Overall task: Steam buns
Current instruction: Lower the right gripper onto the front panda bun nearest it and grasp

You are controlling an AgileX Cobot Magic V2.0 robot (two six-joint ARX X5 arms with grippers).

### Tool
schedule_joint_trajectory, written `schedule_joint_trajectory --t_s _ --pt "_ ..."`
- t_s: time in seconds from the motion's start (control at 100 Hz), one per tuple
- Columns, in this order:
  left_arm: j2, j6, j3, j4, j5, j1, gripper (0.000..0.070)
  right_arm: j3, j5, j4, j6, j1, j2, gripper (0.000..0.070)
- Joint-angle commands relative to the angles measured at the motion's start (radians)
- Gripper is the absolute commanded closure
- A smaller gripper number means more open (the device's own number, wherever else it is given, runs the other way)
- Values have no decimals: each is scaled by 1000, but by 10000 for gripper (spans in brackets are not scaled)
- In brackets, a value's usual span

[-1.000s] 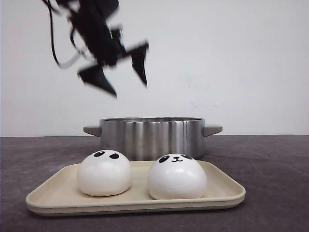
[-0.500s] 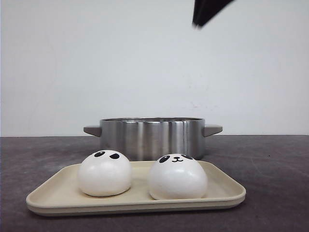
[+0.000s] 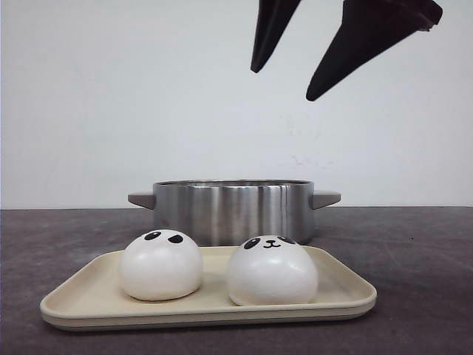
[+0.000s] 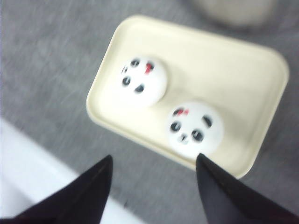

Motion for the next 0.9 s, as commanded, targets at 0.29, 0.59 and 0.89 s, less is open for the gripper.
schedule_joint_trajectory --t_s 0.29,0.59,0.89 --pt "-84 13 23 -76 -3 -8 201 13 -45 -60 14 10 177 145" --pt "-108 13 23 -128 -4 -8 201 13 -48 47 1 -7 362 147" --pt "-111 14 22 -192 -7 -8 201 13 -16 67 -20 -11 452 149"
